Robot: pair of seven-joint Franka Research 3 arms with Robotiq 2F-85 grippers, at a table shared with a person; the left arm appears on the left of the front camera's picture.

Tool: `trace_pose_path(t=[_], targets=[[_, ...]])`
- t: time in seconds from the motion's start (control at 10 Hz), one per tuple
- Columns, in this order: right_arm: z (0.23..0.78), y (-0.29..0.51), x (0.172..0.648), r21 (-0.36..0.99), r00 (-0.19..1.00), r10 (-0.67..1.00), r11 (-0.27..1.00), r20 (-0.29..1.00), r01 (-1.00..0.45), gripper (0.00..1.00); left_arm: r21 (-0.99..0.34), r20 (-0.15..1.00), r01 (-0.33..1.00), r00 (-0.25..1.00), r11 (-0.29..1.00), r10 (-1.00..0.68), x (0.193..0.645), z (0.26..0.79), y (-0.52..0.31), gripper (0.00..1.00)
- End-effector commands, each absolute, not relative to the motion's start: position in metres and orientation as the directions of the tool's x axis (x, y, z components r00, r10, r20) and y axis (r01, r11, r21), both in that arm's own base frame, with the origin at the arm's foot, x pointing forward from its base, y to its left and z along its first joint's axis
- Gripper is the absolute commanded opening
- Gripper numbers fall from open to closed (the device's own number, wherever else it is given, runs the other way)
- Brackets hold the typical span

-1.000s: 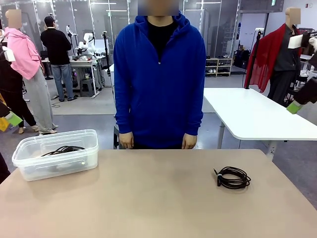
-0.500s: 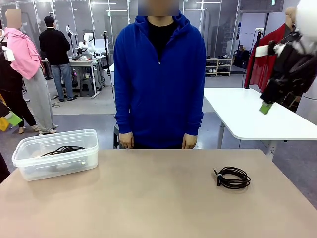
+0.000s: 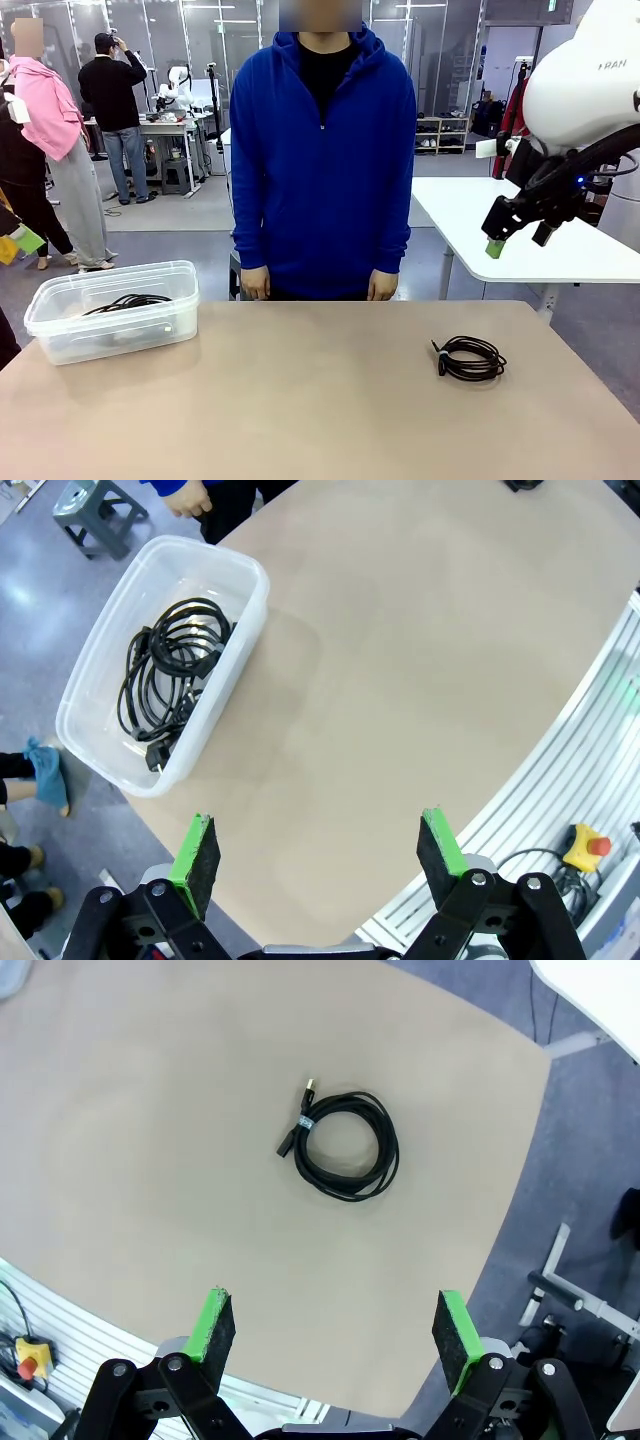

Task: Organize and store the cables.
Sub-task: Place the USB Extension Cable into the Organizing box.

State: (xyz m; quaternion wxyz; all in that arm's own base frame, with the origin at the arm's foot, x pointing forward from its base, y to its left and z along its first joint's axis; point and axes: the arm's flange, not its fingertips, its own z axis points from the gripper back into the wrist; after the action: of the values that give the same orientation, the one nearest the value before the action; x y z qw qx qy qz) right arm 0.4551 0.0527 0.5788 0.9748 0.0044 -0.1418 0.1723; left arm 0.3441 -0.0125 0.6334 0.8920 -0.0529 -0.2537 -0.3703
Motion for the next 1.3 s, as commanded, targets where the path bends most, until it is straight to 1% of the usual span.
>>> trace_pose_path(t=[0.0, 0.3, 0.6, 0.7, 1.0, 1.2], targets=[[0.563, 0.061, 0.456, -0.061, 0.912, 0.3, 0.954, 0.28, -0.295, 1.0, 0.102, 0.489, 0.672, 0.608, 0.733, -0.625, 0.347, 0.636, -0.013, 1.0], [0.523, 0.072, 0.472, -0.027, 0.909, 0.298, 0.952, 0.293, -0.304, 1.0, 0.102, 0.489, 0.672, 0.608, 0.733, -0.625, 0.347, 0.636, -0.013, 1.0], [0.482, 0.077, 0.484, -0.008, 0.923, 0.292, 0.954, 0.25, -0.3, 1.0, 0.102, 0.489, 0.672, 0.608, 0.733, -0.625, 0.347, 0.636, -0.013, 1.0], [0.474, 0.077, 0.488, -0.011, 0.923, 0.285, 0.956, 0.261, -0.292, 1.0, 0.102, 0.489, 0.672, 0.608, 0.733, -0.625, 0.347, 0.636, -0.013, 1.0], [0.442, 0.082, 0.5, 0.026, 0.937, 0.278, 0.957, 0.212, -0.29, 1.0, 0.102, 0.489, 0.672, 0.608, 0.733, -0.625, 0.347, 0.636, -0.013, 1.0], [0.431, 0.085, 0.502, -0.004, 0.939, 0.274, 0.96, 0.206, -0.279, 1.0, 0.102, 0.489, 0.672, 0.608, 0.733, -0.625, 0.347, 0.636, -0.013, 1.0]])
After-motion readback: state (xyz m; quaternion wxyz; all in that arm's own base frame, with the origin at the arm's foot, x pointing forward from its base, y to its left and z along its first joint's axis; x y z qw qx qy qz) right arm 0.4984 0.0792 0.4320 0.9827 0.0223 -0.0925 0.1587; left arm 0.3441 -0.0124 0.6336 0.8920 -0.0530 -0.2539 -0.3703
